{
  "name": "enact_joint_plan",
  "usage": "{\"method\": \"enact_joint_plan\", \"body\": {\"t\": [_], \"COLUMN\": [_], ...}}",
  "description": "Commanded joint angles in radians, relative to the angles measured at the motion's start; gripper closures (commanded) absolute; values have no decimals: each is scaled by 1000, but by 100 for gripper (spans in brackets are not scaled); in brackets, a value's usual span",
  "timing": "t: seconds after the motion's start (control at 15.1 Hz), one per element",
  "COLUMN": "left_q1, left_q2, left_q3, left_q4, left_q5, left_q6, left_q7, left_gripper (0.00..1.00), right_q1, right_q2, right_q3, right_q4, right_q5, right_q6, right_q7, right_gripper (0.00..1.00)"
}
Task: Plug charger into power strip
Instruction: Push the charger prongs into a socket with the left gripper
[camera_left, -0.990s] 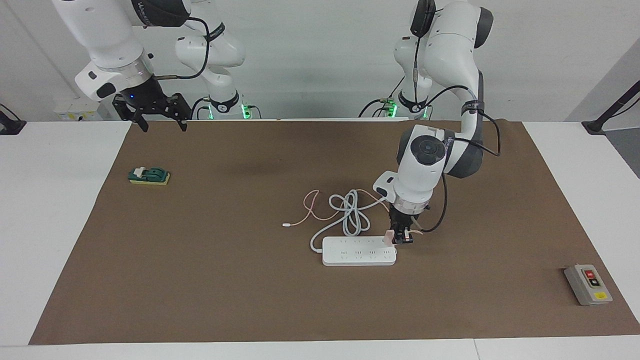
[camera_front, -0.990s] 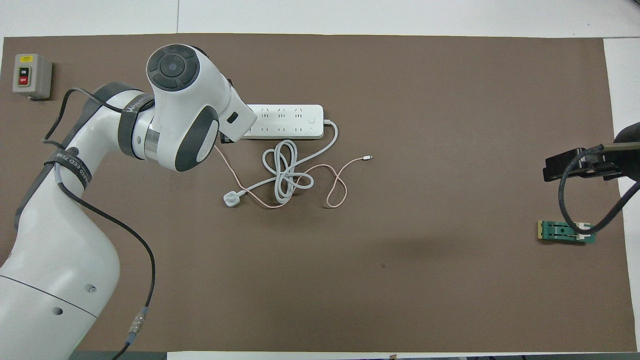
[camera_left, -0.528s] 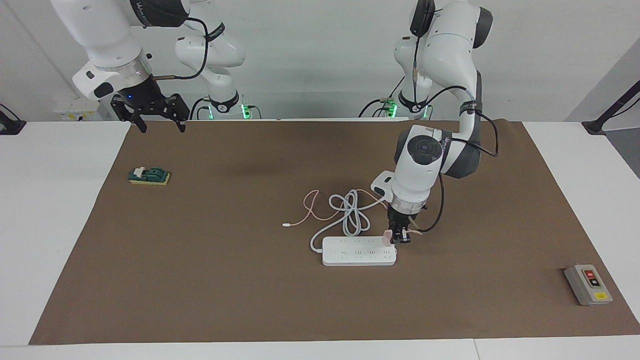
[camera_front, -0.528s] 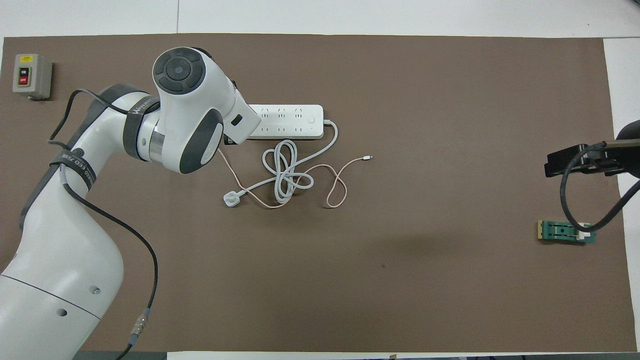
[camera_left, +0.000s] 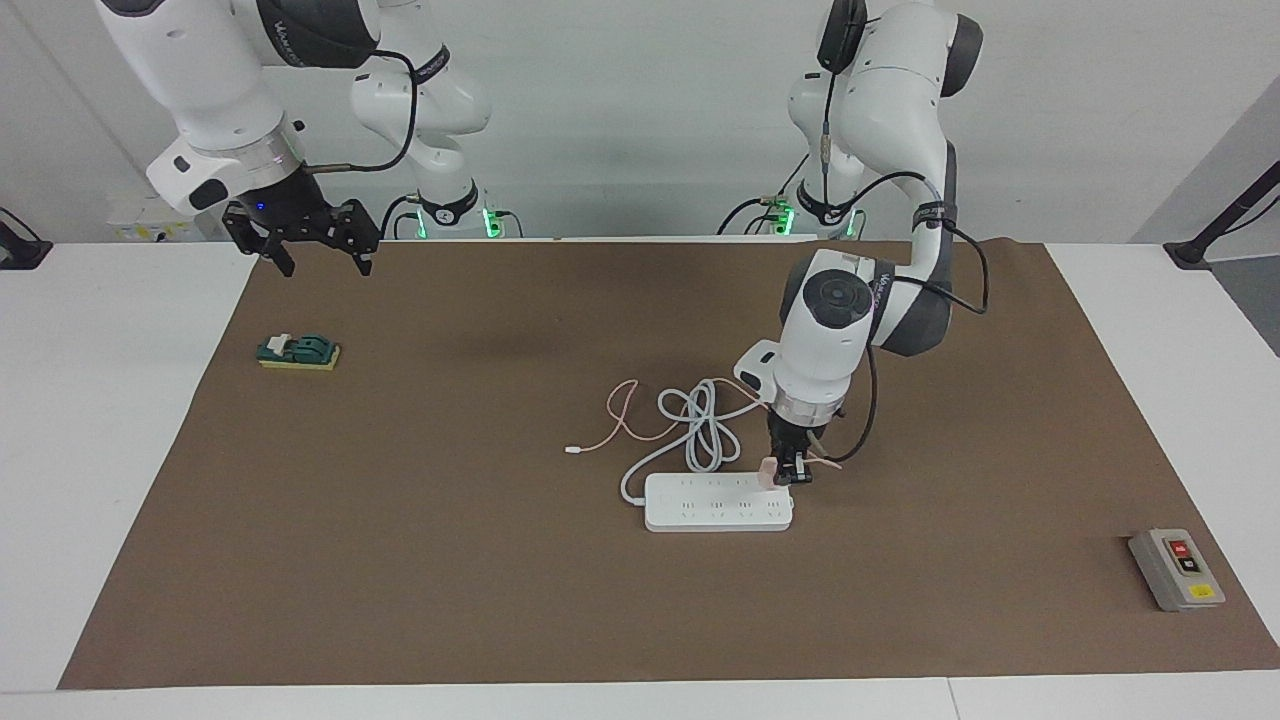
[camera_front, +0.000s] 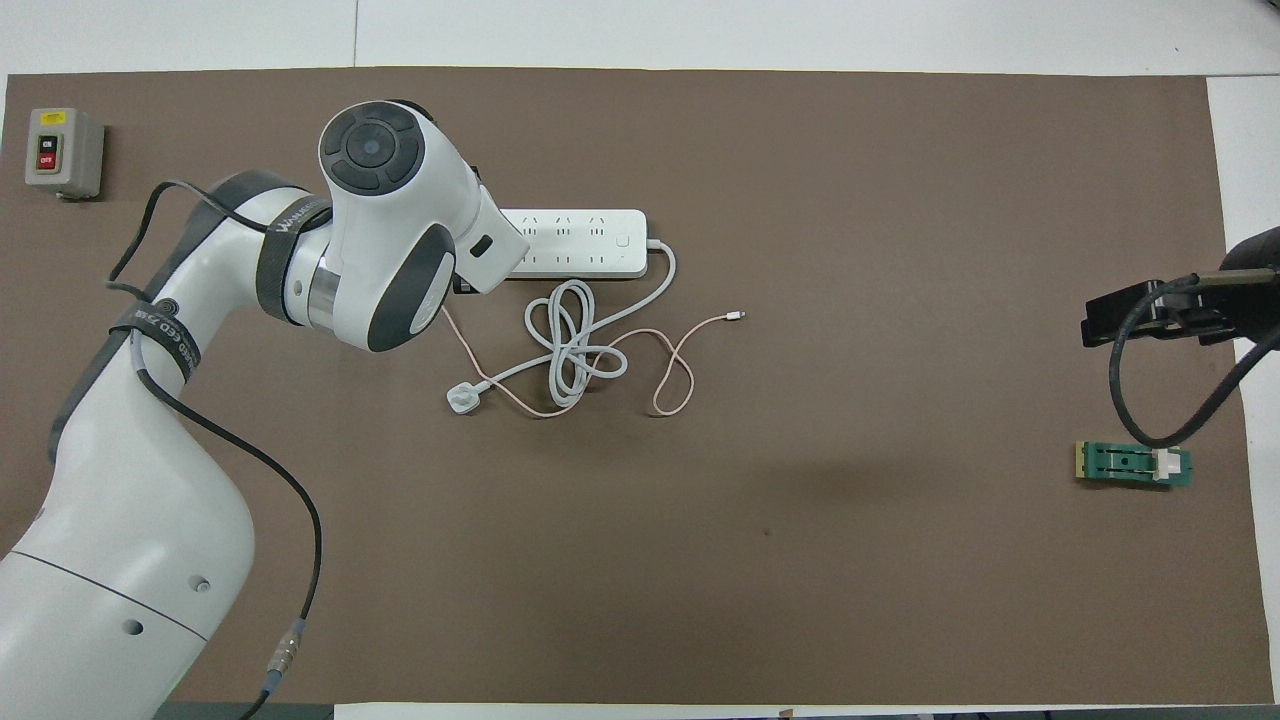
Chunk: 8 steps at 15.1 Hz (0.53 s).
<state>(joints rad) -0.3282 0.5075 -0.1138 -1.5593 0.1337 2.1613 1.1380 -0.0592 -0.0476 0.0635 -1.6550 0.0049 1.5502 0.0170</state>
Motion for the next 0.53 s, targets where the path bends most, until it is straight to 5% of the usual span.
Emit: {"method": "enact_joint_plan", "body": {"t": [0.0,0.46], "left_q1": [-9,-12], "left_q2": [-33,-35], "left_q3": [13,13], "left_q4": [-39,-48], "left_q5": [33,33], "left_q6": [19,26], "left_q7": [-20,-23], "left_gripper": [100,100], "right_q1": [-5,-5], "right_q2": [-3,-5], "right_q3": [1,1], "right_q4": [1,-2], "right_q5": [-14,-16], "right_q6": [2,7], "right_q7": [14,17], "right_gripper": [0,0]}}
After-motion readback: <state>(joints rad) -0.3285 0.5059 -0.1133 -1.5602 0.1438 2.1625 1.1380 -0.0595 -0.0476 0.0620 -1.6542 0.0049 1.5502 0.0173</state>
